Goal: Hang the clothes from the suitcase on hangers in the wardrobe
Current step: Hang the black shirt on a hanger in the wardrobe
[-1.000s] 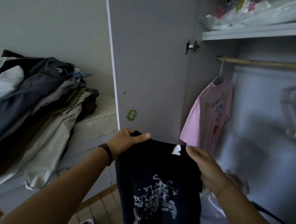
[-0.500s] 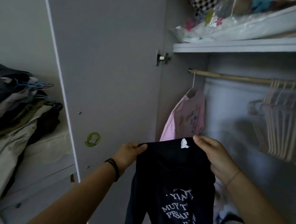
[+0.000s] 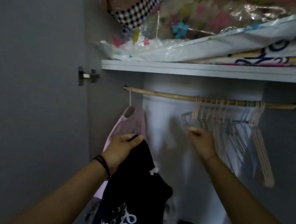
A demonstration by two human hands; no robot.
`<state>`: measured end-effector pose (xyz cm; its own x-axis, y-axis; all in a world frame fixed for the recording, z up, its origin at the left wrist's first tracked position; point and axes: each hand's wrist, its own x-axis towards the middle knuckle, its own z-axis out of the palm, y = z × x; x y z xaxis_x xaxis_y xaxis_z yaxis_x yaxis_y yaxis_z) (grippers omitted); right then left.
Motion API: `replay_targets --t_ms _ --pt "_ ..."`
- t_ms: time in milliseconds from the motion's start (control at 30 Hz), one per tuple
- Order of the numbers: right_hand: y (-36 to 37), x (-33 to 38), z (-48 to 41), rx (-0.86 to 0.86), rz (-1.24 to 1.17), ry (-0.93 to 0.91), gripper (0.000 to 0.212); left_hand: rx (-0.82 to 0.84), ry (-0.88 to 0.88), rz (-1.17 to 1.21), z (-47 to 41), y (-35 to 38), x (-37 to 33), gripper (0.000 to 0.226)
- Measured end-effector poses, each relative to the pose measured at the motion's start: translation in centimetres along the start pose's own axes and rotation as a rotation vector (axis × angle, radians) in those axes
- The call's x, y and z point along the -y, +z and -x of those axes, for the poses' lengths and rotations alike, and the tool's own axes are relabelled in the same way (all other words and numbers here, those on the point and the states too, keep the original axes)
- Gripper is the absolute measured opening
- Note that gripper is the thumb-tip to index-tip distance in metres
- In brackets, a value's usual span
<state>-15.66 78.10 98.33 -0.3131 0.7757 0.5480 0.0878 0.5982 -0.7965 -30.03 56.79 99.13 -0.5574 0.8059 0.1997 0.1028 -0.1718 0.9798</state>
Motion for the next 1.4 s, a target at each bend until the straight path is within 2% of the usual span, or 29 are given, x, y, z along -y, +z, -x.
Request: replay_targets --t_ms 100,167,267,367,433,567,667,800,1000,1133,1200,1267,1333,1400 --pt "-1.6 -1.4 -4.3 -0.120 0.278 -0.059 0.011 0.034 0.031 -0.064 -1.9 1.2 -0.1 0.019" --pt "-1.4 -2.6 -6.5 -0.078 0.486 -0.022 0.020 0.021 0.036 -0.055 -3.2 1.7 -0.2 0.022" --pt "-0.8 -4.3 -8.1 -0.070 0.842 -0.078 0.038 -0.004 0.035 -0.047 -4.9 2.1 0.0 0.024" --pt "-0.6 -5.7 -8.9 -0.111 0.947 -0.110 0.042 -0.009 0.032 -0.055 -6.3 2.1 0.7 0.022" --pt "-0.4 -6.4 -9.2 -0.112 0.993 -0.091 0.035 -0.023 0.019 -0.042 -7.1 2.0 1.3 0.018" --pt "-0.1 -7.1 -9.5 -0.114 0.991 -0.038 0.021 -0.064 -0.012 -0.008 -8.1 2.1 2.4 0.024" --pt "-0.3 -7.1 -9.7 -0.075 0.883 -0.002 0.024 -0.065 -0.013 -0.007 -8.4 2.5 2.7 0.023" --pt "0.1 -6.4 -10.8 -0.031 0.556 0.031 0.023 -0.046 0.006 -0.011 -8.9 2.7 2.6 0.020" --pt "1.8 -4.4 -11.2 -0.078 0.286 -0.070 0.018 -0.033 0.030 -0.005 -9.0 2.3 2.1 0.017" --pt "2.7 -3.8 -7.3 -0.033 0.019 -0.149 0.015 -0.027 0.032 -0.063 -8.5 1.1 2.1 0.017" --pt "3.3 -3.8 -3.7 -0.017 -0.109 -0.158 0.020 -0.010 0.015 -0.093 -8.1 0.3 2.2 0.022" --pt "3.9 -3.5 -1.0 0.065 -0.296 -0.052 0.018 0.024 0.005 -0.148 -7.7 -0.5 2.3 0.026" --pt "4.7 -2.9 0.1 0.183 -0.480 0.152 0.016 0.062 0.004 -0.198 -7.1 -1.0 2.3 0.028" --pt "5.5 -2.5 0.5 0.244 -0.543 0.316 0.024 0.097 -0.002 -0.239 -6.3 -1.6 2.3 0.023"
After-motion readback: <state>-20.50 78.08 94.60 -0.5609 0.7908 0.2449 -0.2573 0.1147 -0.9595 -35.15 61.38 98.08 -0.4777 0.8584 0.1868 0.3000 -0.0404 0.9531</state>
